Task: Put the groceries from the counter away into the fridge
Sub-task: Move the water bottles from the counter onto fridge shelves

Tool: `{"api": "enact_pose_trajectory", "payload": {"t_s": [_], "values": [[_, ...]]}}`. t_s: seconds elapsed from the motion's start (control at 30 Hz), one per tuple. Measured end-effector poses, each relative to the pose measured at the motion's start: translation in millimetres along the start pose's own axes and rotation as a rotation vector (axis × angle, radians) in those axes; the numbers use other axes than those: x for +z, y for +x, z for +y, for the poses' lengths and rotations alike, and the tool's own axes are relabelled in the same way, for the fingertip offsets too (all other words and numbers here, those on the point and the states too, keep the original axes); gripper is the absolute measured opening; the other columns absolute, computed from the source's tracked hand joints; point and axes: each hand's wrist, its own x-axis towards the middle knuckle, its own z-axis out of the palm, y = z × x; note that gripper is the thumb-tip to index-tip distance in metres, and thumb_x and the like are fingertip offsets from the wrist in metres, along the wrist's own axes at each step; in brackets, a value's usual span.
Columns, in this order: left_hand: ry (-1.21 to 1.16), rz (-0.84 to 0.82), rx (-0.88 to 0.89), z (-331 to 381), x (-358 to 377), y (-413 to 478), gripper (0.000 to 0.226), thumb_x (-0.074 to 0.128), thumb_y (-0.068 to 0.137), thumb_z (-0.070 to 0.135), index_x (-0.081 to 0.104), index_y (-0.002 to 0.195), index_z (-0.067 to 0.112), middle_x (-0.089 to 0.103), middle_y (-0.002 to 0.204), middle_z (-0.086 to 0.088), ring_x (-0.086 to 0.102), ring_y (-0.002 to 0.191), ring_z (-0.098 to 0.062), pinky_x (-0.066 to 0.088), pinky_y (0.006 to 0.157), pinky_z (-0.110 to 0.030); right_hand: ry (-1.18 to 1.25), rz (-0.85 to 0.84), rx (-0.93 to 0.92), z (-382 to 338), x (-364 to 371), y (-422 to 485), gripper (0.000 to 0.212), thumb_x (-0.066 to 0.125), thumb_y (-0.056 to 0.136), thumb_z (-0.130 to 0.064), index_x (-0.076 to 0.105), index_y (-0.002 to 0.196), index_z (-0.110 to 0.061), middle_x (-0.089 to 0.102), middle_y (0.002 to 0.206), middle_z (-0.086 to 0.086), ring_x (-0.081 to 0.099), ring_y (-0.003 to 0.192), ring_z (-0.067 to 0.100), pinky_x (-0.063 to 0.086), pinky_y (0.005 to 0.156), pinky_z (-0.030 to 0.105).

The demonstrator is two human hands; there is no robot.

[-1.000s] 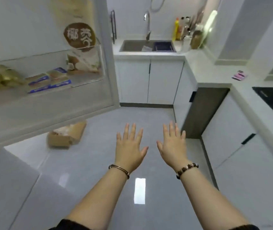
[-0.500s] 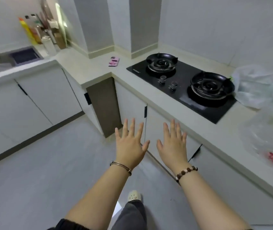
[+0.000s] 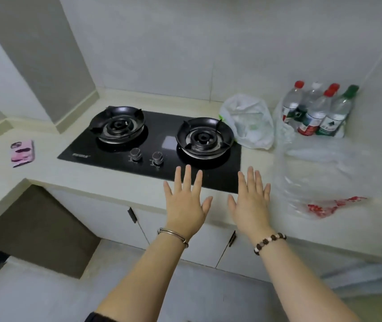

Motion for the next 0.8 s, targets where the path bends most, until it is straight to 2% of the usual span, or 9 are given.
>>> {"api": "enact_pose_trajectory", "payload": {"t_s": [0.2, 0.37, 0.47, 0.57, 0.63, 0.8], "values": [[-0.106, 0.061, 0.162, 38.2, 8.7, 47.1, 0.068, 0.027, 0.087, 0.056, 0.038, 0.143, 0.018, 0.031, 0.151, -0.013, 0.023, 0.141, -0.035, 0.028, 0.103, -0.062, -0.022, 0.068, 0.154, 33.8, -13.6, 10.0, 0.066, 0.042, 0.095, -0.036, 0.015, 0.150, -0.012, 0.000, 0.158, 0.012, -0.005, 0.146, 0.027, -0.003, 0.115, 0.048], [-0.150, 0.088, 0.258, 75.4, 9.4, 81.9, 0.067, 0.031, 0.086, 0.055, 0.042, 0.140, 0.016, 0.037, 0.148, -0.015, 0.029, 0.138, -0.036, 0.032, 0.100, -0.063, -0.026, 0.129, 0.249, 65.1, -27.6, 27.3, 0.065, 0.042, 0.096, -0.036, 0.018, 0.149, -0.010, 0.004, 0.158, 0.013, -0.002, 0.146, 0.028, 0.000, 0.115, 0.049], [-0.138, 0.075, 0.301, 102.5, 8.0, 104.6, 0.069, 0.026, 0.087, 0.056, 0.036, 0.144, 0.017, 0.031, 0.151, -0.014, 0.024, 0.141, -0.035, 0.027, 0.104, -0.061, -0.009, 0.151, 0.288, 87.5, -31.4, 42.7, 0.065, 0.041, 0.096, -0.037, 0.016, 0.149, -0.010, 0.002, 0.158, 0.012, -0.005, 0.146, 0.026, -0.001, 0.116, 0.048], [-0.126, 0.037, 0.334, 128.9, 12.0, 130.1, 0.075, 0.009, 0.086, 0.060, 0.016, 0.150, 0.021, 0.010, 0.158, -0.011, 0.003, 0.145, -0.032, 0.012, 0.111, -0.059, 0.003, 0.155, 0.316, 112.8, -33.0, 60.9, 0.065, 0.040, 0.097, -0.037, 0.014, 0.150, -0.010, -0.001, 0.159, 0.012, -0.007, 0.146, 0.026, -0.002, 0.116, 0.048], [-0.104, 0.029, 0.333, 146.0, 14.5, 148.0, 0.077, 0.003, 0.084, 0.061, 0.008, 0.151, 0.023, 0.001, 0.159, -0.009, -0.004, 0.145, -0.031, 0.008, 0.112, -0.058, -0.001, 0.146, 0.325, 132.4, -35.4, 75.5, 0.065, 0.038, 0.097, -0.038, 0.011, 0.150, -0.010, -0.004, 0.159, 0.011, -0.008, 0.146, 0.025, -0.002, 0.116, 0.047], [-0.108, 0.040, 0.325, 195.0, 15.4, 201.7, 0.080, -0.002, 0.082, 0.062, 0.006, 0.151, 0.023, -0.003, 0.159, -0.008, -0.007, 0.145, -0.030, 0.006, 0.112, -0.056, 0.033, 0.139, 0.324, 190.6, -47.7, 123.5, 0.066, 0.037, 0.097, -0.037, 0.007, 0.151, -0.012, -0.008, 0.158, 0.009, -0.012, 0.145, 0.024, -0.005, 0.117, 0.046]]}}
